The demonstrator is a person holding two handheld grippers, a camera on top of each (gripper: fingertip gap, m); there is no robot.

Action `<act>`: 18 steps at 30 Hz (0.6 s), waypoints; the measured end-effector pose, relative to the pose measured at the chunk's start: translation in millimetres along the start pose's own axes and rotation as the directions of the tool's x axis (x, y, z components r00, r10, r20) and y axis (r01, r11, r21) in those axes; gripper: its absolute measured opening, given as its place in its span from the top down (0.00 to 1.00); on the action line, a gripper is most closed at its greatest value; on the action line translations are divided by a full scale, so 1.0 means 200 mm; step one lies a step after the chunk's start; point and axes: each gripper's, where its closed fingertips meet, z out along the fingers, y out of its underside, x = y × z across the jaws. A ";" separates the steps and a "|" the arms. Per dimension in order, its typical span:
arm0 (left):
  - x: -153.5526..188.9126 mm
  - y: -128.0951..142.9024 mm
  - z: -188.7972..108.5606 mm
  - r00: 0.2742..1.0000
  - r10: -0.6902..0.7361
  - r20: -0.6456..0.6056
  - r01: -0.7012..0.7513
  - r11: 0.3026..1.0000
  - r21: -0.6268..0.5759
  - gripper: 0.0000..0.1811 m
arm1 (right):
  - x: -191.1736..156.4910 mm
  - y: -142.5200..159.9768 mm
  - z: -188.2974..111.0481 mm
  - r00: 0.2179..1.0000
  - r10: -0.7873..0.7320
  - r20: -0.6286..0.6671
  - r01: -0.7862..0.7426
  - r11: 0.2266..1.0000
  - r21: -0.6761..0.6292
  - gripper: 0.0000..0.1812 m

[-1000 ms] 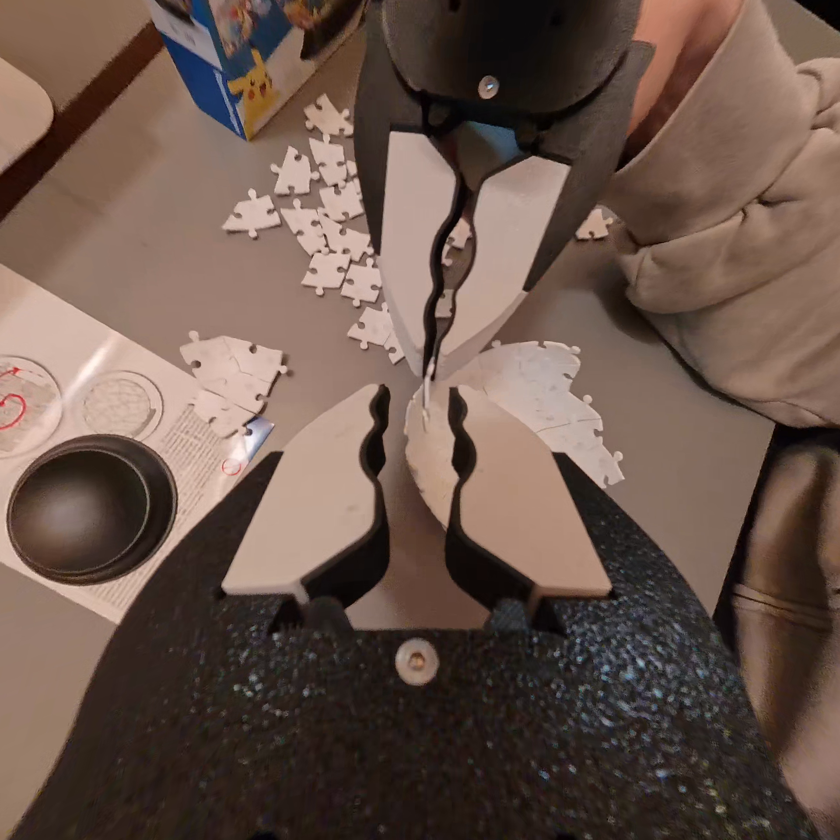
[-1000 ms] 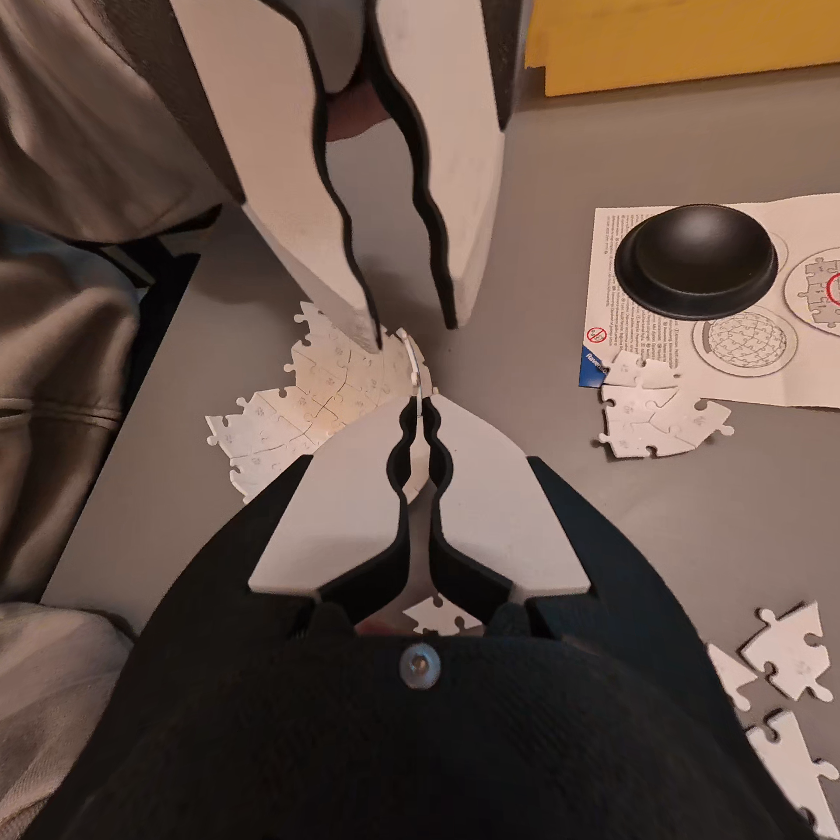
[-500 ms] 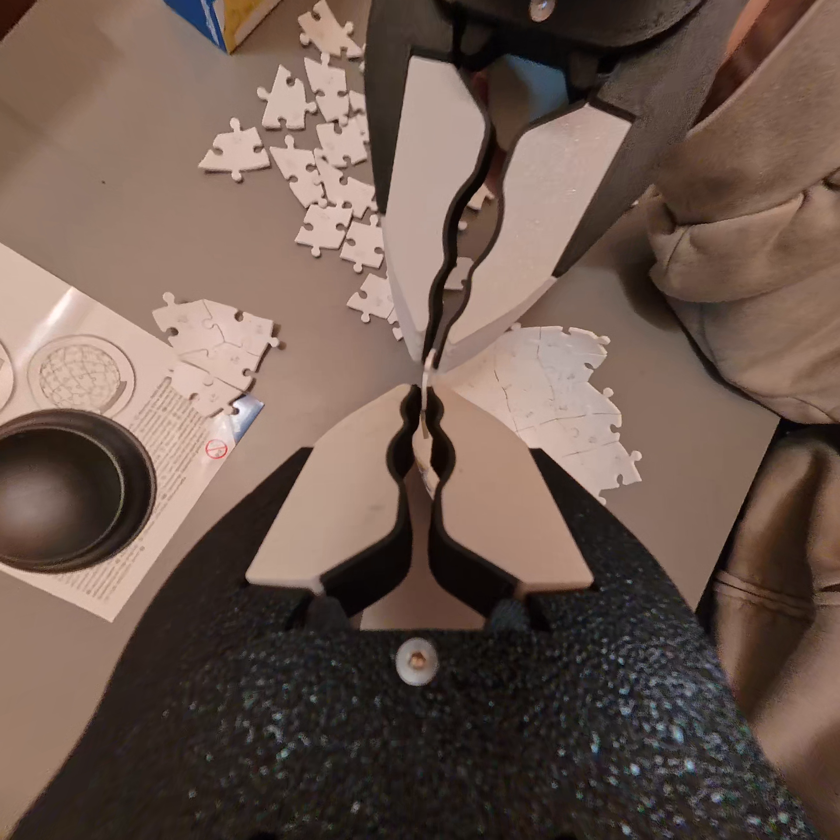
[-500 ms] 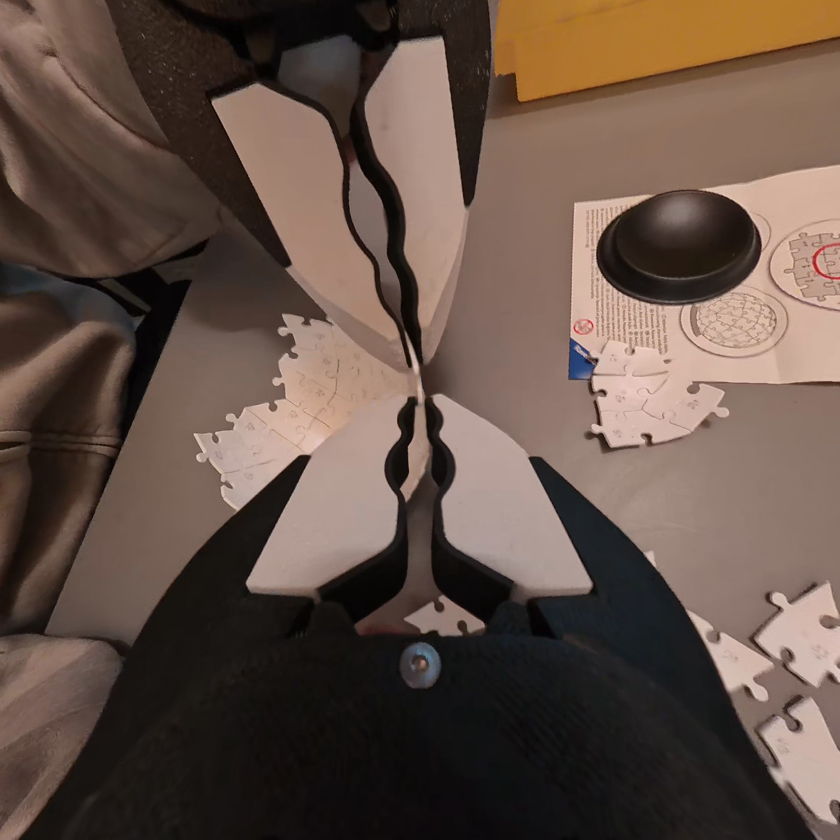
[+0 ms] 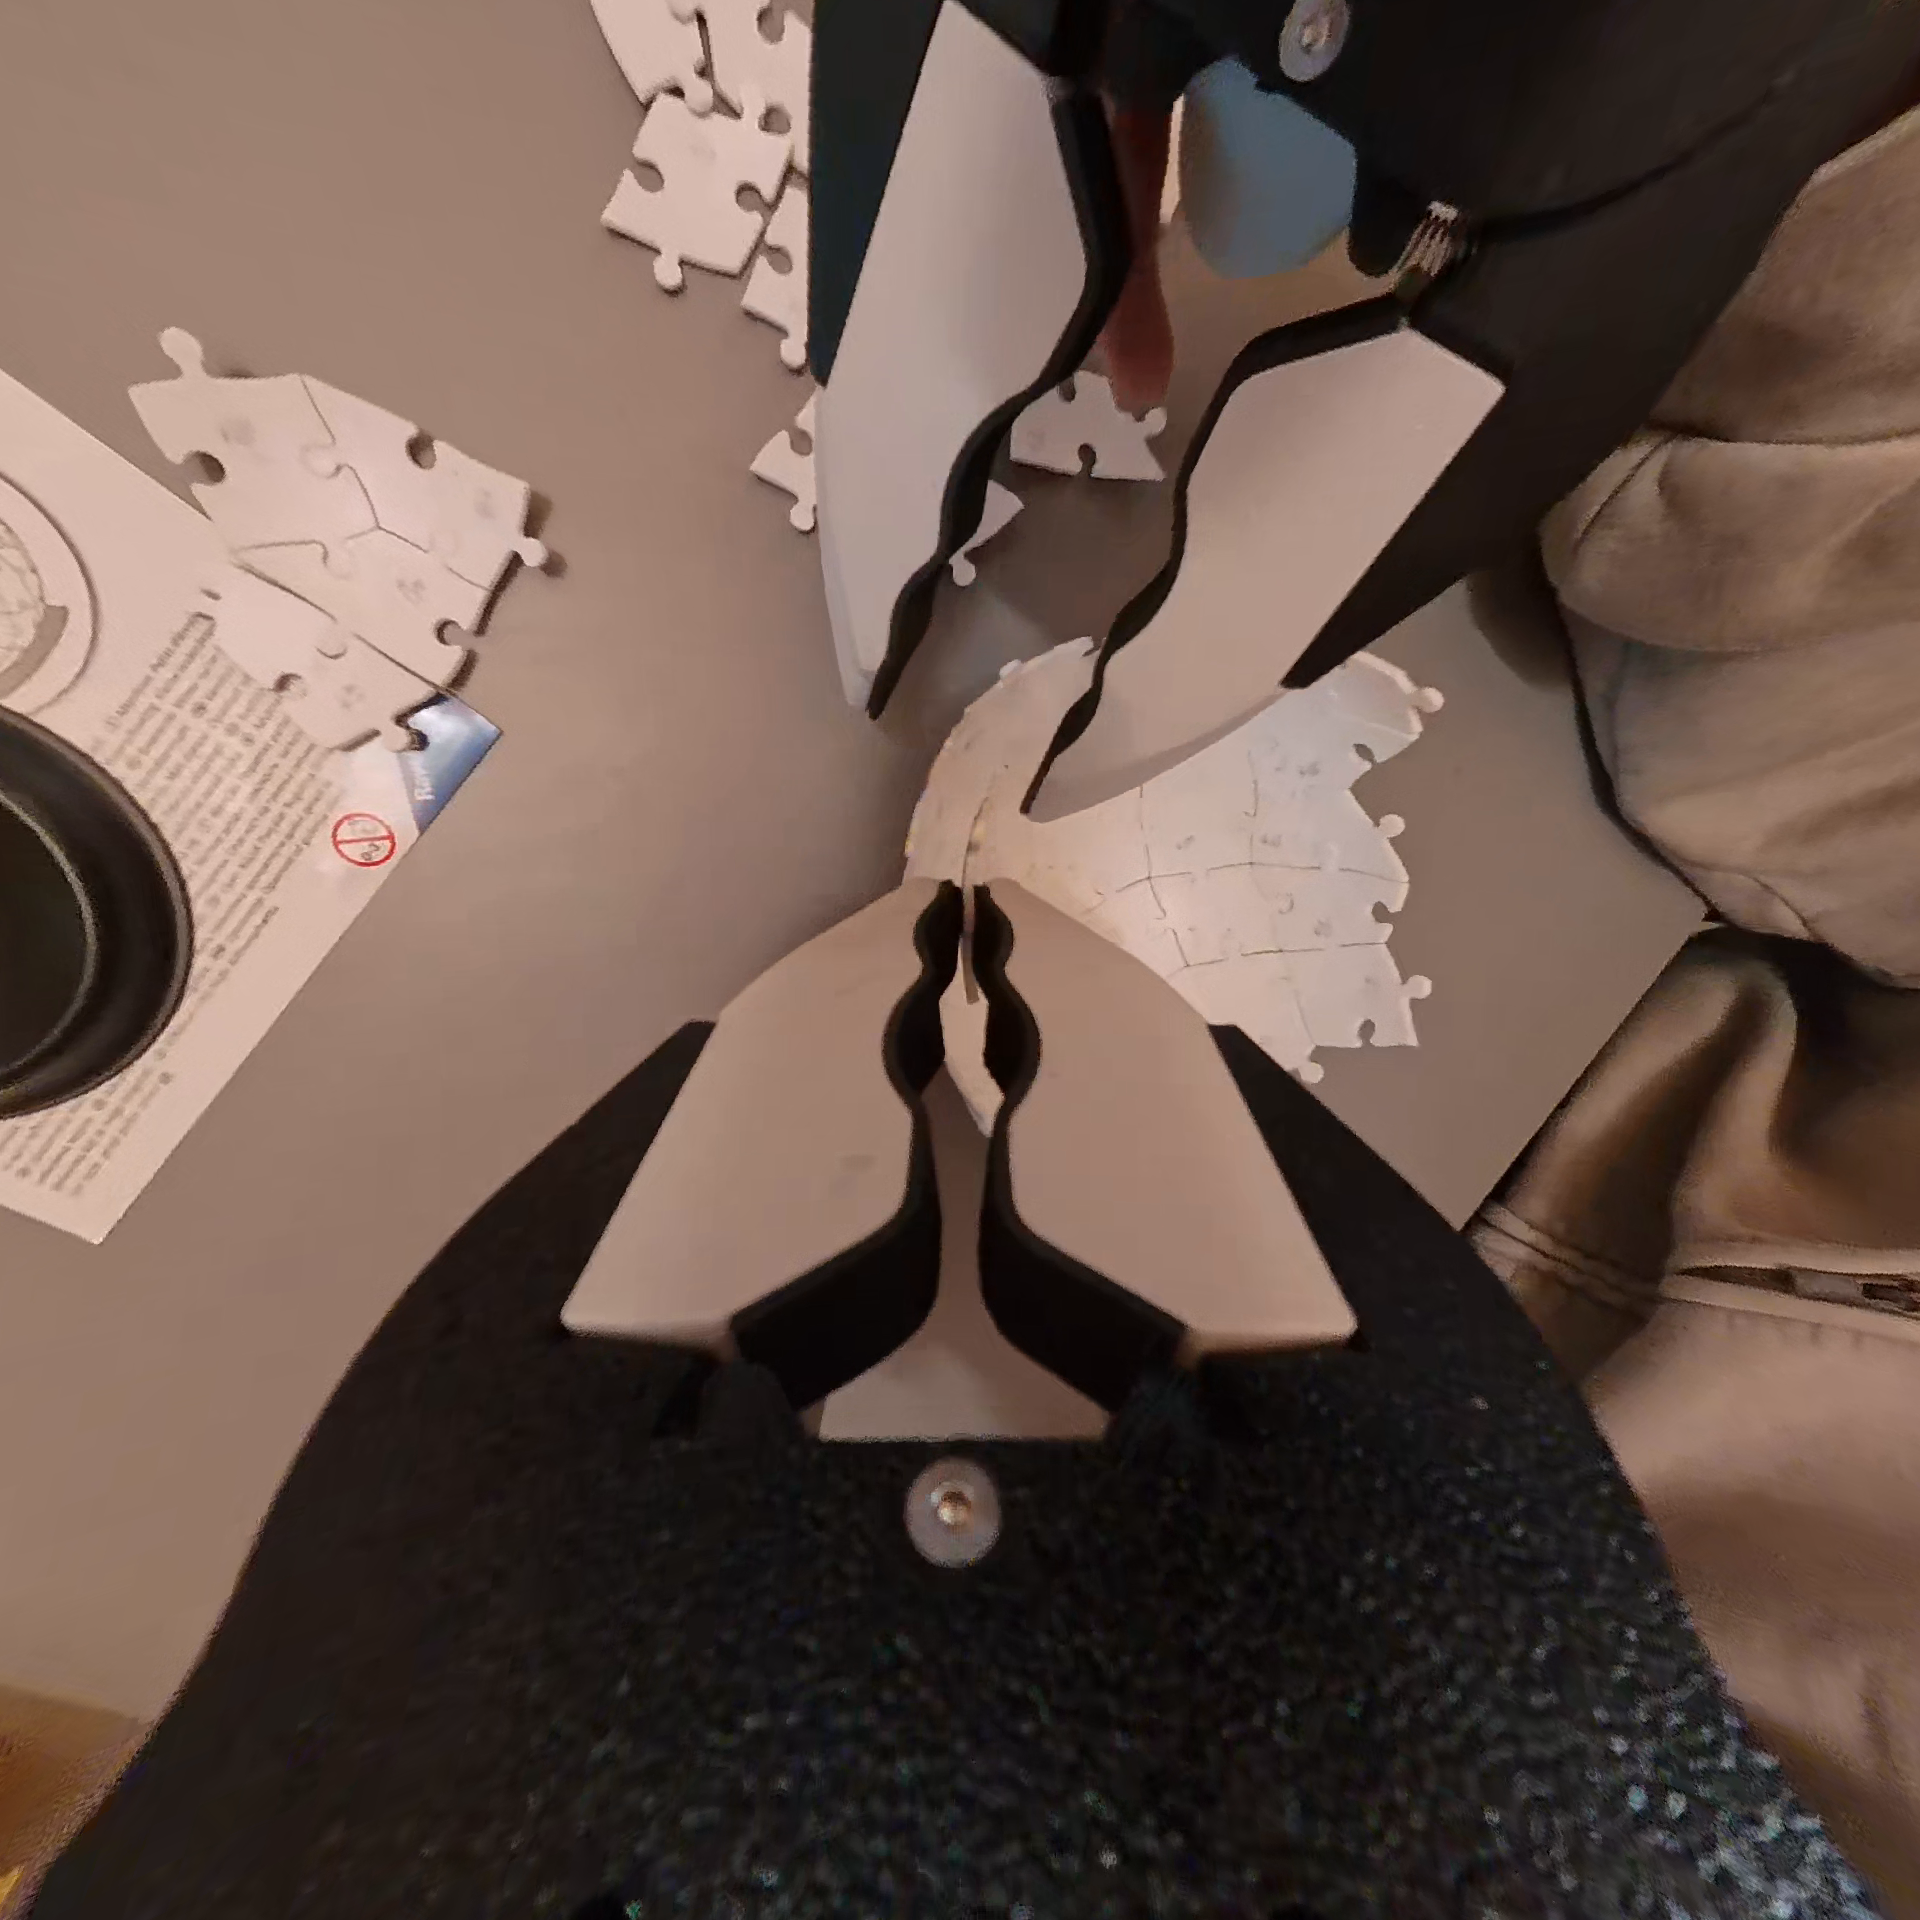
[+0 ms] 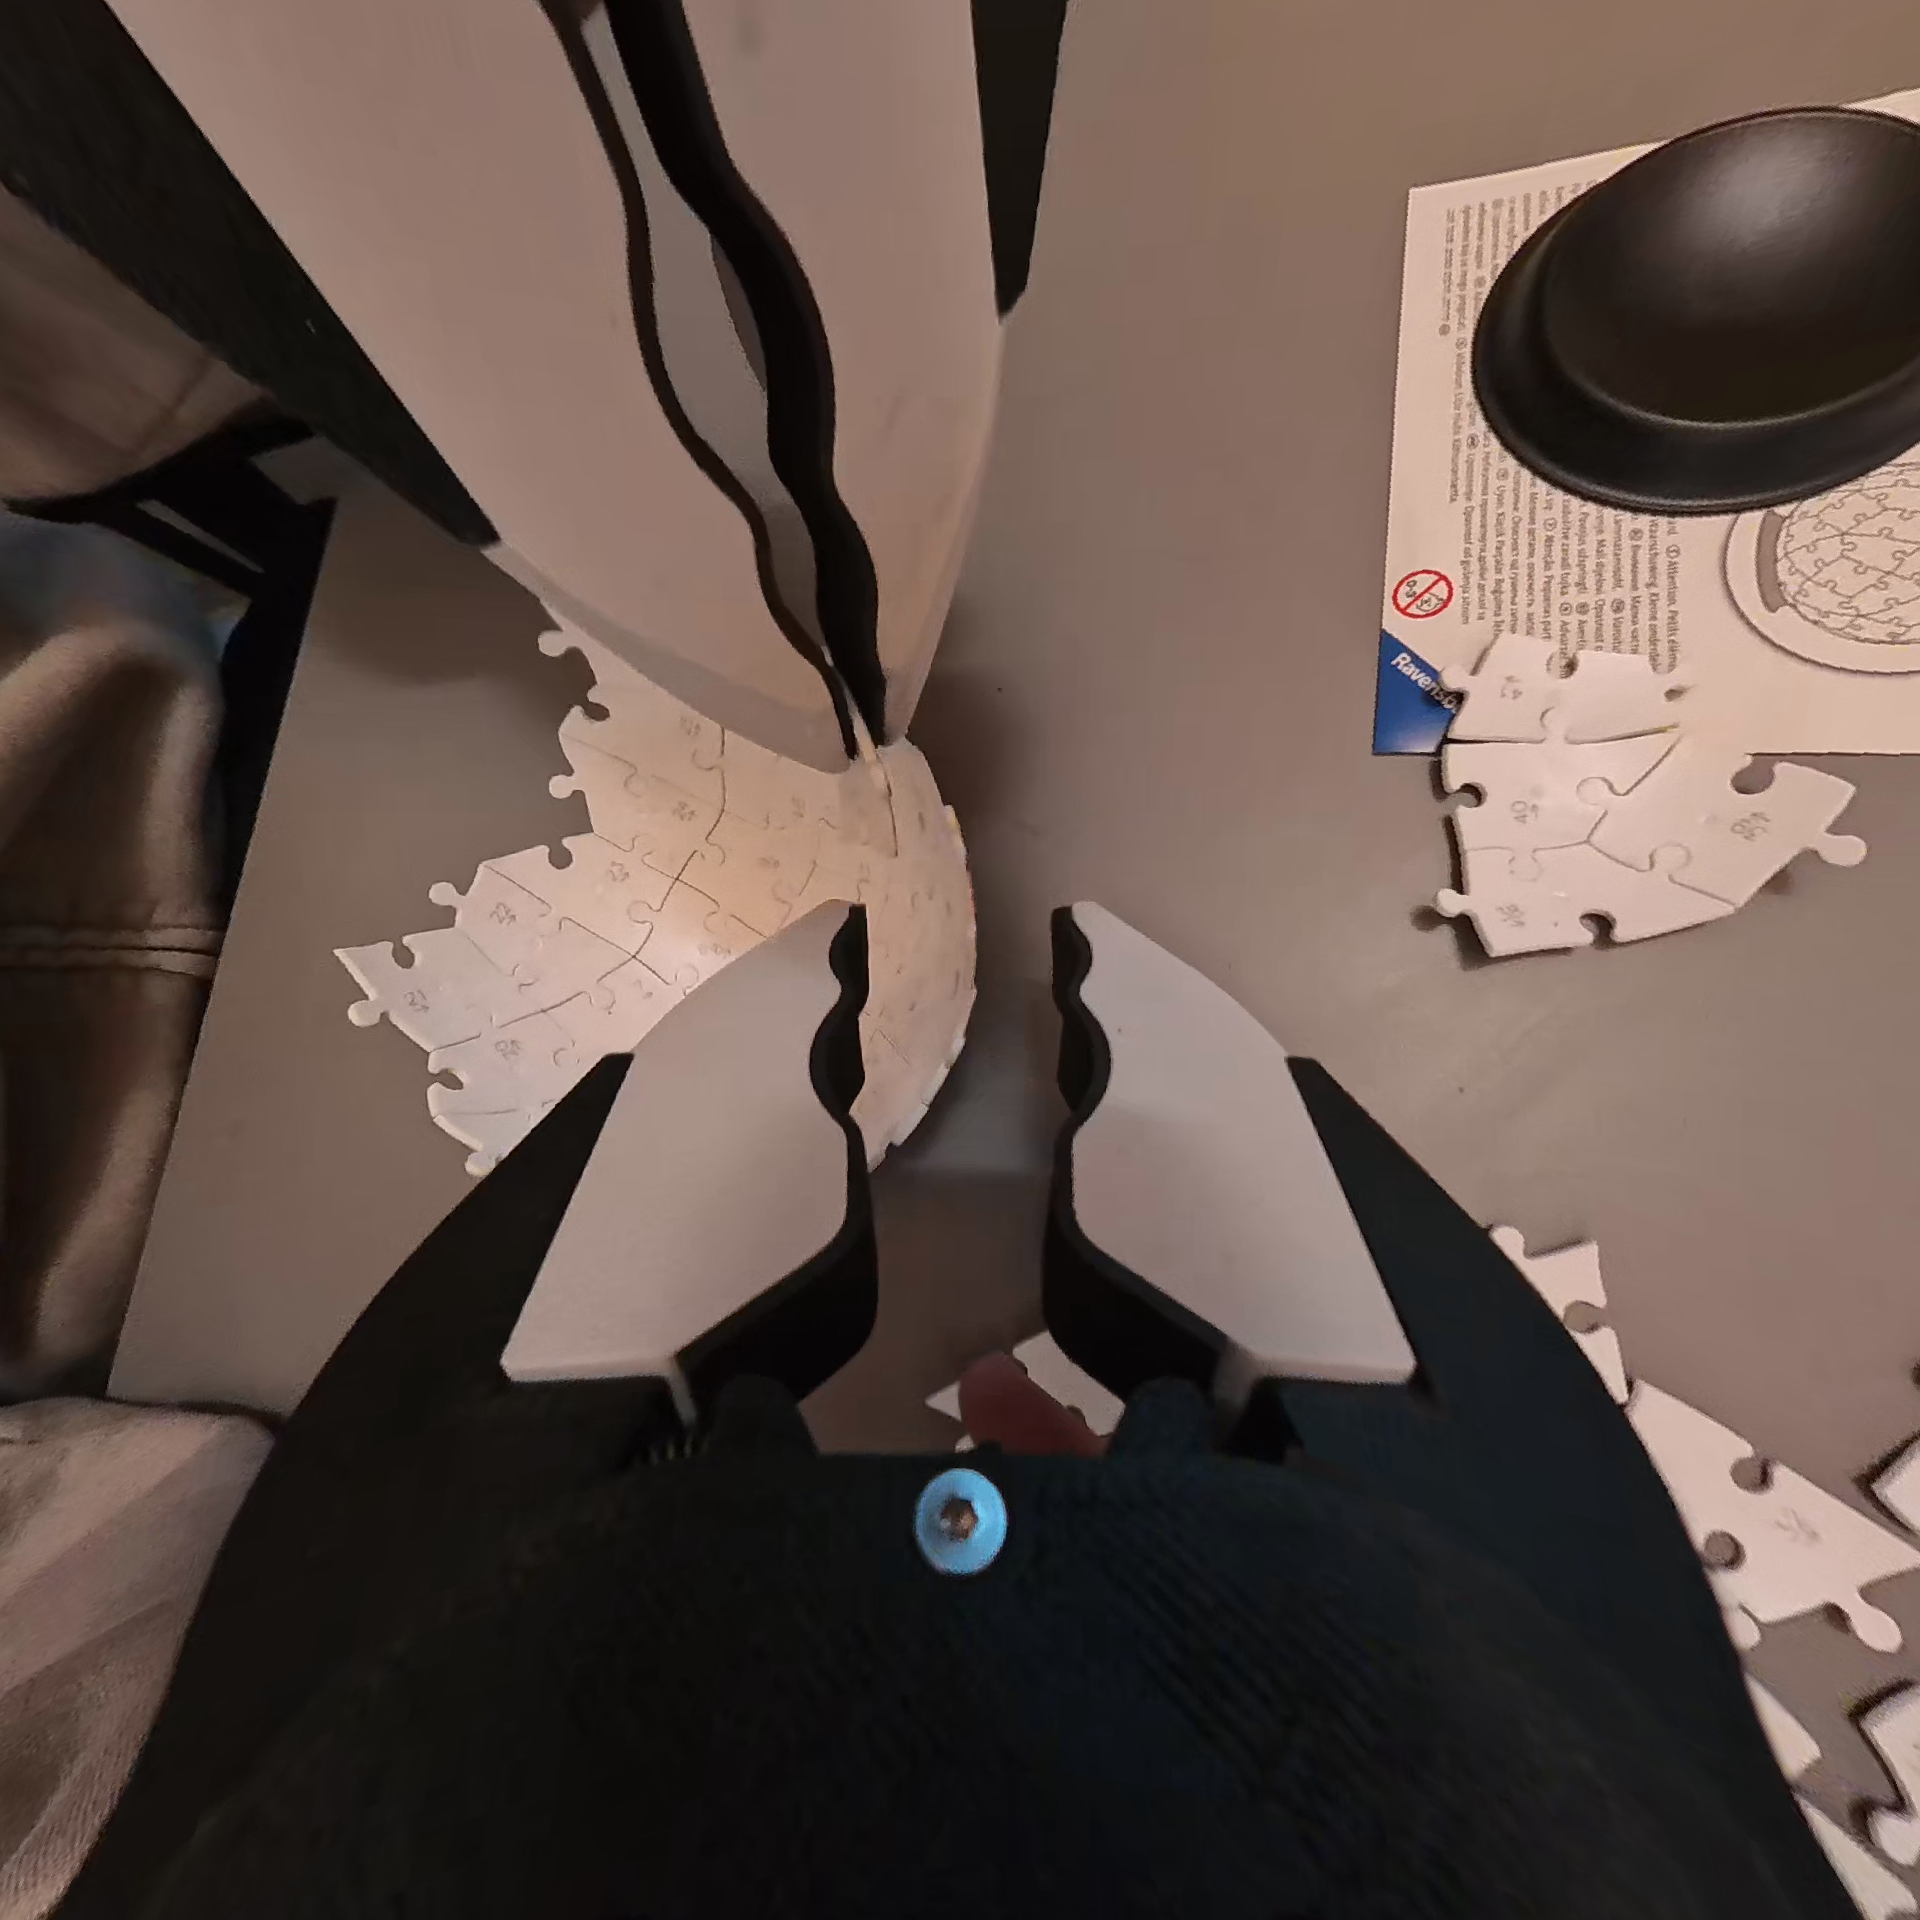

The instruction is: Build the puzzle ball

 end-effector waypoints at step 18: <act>-0.09 0.01 0.05 0.985 0.015 0.169 0.001 0.996 -0.090 0.99 | -0.01 -0.02 0.06 0.997 0.000 0.079 -0.004 0.998 0.056 0.89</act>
